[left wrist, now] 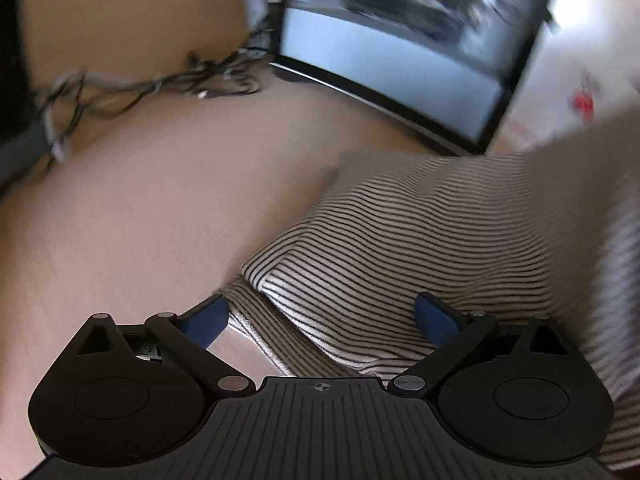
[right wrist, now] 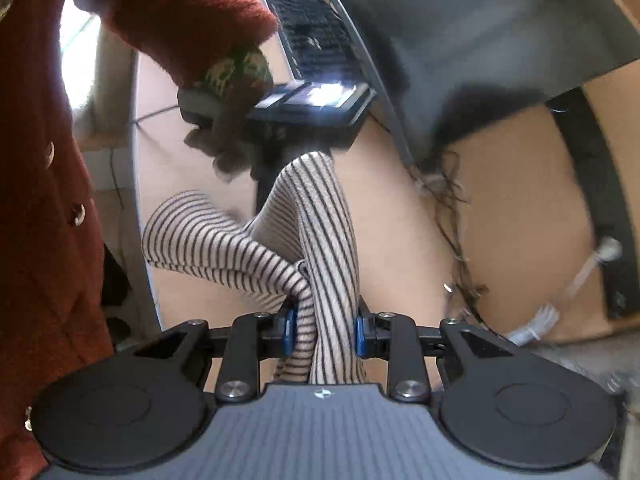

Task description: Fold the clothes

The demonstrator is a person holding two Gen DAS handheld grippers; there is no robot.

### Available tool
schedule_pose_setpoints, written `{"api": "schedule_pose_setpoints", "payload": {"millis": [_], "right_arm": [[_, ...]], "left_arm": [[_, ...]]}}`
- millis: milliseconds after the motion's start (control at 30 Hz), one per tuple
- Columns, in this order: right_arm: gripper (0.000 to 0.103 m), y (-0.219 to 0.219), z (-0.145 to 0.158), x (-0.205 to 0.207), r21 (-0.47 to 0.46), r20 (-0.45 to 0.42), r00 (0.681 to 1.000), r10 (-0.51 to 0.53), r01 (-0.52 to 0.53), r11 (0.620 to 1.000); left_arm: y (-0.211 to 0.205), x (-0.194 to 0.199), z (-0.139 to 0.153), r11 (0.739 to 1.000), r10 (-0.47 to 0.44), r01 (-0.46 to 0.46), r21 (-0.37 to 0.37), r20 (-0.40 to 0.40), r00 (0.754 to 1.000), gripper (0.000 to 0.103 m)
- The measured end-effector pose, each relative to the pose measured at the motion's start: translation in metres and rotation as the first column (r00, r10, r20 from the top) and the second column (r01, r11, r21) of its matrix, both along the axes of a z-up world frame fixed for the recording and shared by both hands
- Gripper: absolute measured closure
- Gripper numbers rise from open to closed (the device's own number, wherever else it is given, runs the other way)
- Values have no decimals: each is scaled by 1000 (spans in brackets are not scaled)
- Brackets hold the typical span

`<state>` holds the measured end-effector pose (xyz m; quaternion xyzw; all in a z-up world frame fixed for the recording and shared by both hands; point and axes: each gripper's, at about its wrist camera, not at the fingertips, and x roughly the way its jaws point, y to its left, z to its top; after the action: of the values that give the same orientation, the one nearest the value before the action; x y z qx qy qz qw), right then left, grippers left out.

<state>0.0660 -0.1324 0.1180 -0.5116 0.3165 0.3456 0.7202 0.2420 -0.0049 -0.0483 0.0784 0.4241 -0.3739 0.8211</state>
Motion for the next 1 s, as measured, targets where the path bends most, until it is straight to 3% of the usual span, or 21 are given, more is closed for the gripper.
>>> {"api": "schedule_pose_setpoints", "payload": {"millis": [133,200,333,400,500,567,700,767,833,900,1000], "right_arm": [[74,-9,-38,66,34,-145,989,-18,24,999],[67,-17,-69,101,28,-211,976,-51,58,998],[51,-29,-102,146,125,-276,955,-114,153,980],[41,-35,-109,156,167,-279,951,-132,183,969],[23,-48,-114,165,227,-295,941,-168,239,944],[14,-59,-118,173,269,-335,919,-207,304,914],[2,-80,-128,183,335,-423,856,-296,452,827],[2,-86,-129,179,366,-417,847,-330,489,792],[2,-84,-127,173,386,-375,857,-353,491,781],[2,-80,-122,170,411,-308,874,-375,478,777],[0,-87,-106,159,469,-235,855,-462,516,717]], "left_arm": [[-15,-11,-4,989,-99,92,115,57,993,2],[-9,-11,-3,991,-60,54,119,44,997,3],[18,-11,7,992,63,-66,109,23,998,4],[43,-13,22,989,130,-131,63,18,991,4],[73,-22,57,980,187,-185,-75,15,982,4],[75,-29,80,976,163,-154,-154,49,985,4],[34,-45,96,983,1,18,-183,101,995,4],[7,-53,89,982,-96,111,-149,104,990,4],[-15,-50,75,984,-143,151,-97,85,986,4],[-25,-40,57,994,-100,101,-39,46,994,4],[-32,-27,38,999,2,-2,34,10,1000,4]]}}
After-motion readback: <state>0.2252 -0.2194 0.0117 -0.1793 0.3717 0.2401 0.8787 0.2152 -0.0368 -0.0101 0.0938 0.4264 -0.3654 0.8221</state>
